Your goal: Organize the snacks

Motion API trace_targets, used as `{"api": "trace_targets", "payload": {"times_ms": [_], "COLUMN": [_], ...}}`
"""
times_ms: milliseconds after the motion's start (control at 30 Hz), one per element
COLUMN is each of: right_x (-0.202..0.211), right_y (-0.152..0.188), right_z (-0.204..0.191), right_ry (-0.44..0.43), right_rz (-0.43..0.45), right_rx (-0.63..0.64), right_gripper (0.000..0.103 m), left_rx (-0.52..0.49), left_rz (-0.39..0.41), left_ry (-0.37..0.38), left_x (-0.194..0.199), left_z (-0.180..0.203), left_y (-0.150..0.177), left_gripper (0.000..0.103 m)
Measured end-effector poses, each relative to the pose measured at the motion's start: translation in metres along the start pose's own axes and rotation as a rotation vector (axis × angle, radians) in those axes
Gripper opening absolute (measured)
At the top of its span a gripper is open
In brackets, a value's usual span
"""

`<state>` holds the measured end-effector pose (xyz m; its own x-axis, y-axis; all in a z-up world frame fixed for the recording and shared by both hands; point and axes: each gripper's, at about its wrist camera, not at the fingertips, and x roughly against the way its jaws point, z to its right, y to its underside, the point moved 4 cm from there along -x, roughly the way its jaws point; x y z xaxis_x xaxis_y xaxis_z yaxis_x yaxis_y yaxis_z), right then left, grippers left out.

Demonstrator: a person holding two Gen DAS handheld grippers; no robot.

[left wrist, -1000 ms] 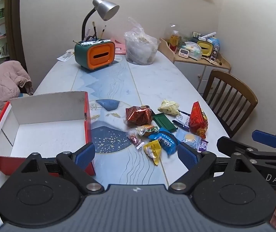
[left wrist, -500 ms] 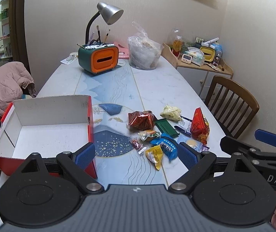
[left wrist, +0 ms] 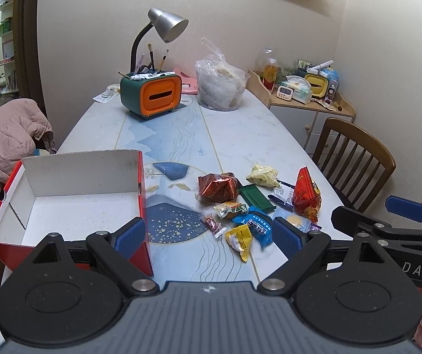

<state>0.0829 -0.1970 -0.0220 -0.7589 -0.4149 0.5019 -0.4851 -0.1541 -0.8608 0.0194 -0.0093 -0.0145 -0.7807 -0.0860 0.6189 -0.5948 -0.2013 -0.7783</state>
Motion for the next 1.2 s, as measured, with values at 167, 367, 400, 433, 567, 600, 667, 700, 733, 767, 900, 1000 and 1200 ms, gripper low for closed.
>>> {"api": "trace_targets", "payload": {"times_ms": [167, 367, 400, 433, 567, 600, 667, 700, 733, 767, 900, 1000, 1200], "right_x": [-0.0008, -0.0011, -0.0011, -0.0013, -0.0013, -0.0014, -0.0015, -0.0015, -0.0015, -0.0018, -0.0016, -0.0017, -0.0018], "right_y": [0.0007, 0.0011, 0.0011, 0.0011, 0.0012, 0.0012, 0.0014, 0.0013, 0.0012, 0.0013, 0.0011, 0.0008, 0.0004], "right_z": [-0.003, -0.0028, -0.0025, -0.003, -0.0027, -0.0026, -0.0029, -0.0027, -0.0026, -0.0031, -0.0027, -0.0029, -0.0024], "right_ry": [0.003, 0.005, 0.005, 0.005, 0.004, 0.004, 0.004, 0.004, 0.004, 0.004, 0.004, 0.003, 0.005], "right_rz": [-0.001, -0.002, -0.002, -0.002, -0.002, -0.002, -0.002, -0.002, -0.002, -0.003, -0.003, -0.003, -0.004], "right_rx": [-0.007, -0.006, -0.007, -0.007, -0.007, -0.007, -0.007, -0.007, -0.007, -0.007, -0.007, -0.007, -0.008], "right_gripper": [0.1, 0.1, 0.1, 0.1, 0.1, 0.1, 0.1, 0.1, 0.1, 0.1, 0.1, 0.1, 0.1], "left_rx": [0.0, 0.002, 0.002, 0.002, 0.002, 0.002, 0.002, 0.002, 0.001, 0.002, 0.002, 0.002, 0.0], "left_rz": [0.0, -0.002, -0.001, 0.0, 0.0, 0.0, 0.0, 0.0, 0.0, 0.0, 0.001, 0.0, 0.0], "left_ry": [-0.001, 0.001, 0.0, 0.0, 0.0, 0.0, 0.001, 0.0, 0.0, 0.001, 0.002, 0.001, 0.003], "left_x": [-0.0001, -0.0003, -0.0003, -0.0005, -0.0005, -0.0006, -0.0006, -0.0006, -0.0007, -0.0006, -0.0006, -0.0006, -0.0027], "left_z": [0.0004, -0.0003, -0.0002, -0.0001, 0.0002, 0.0, 0.0, -0.0001, -0.0003, -0.0005, -0.0009, -0.0013, -0.0023], "left_y": [0.0004, 0.0005, 0.0007, 0.0007, 0.0012, 0.0012, 0.0013, 0.0012, 0.0013, 0.0013, 0.0011, 0.0011, 0.0013], "left_gripper": [0.093, 0.093, 0.093, 0.093, 0.093, 0.093, 0.093, 0.093, 0.093, 0.093, 0.093, 0.093, 0.093]}}
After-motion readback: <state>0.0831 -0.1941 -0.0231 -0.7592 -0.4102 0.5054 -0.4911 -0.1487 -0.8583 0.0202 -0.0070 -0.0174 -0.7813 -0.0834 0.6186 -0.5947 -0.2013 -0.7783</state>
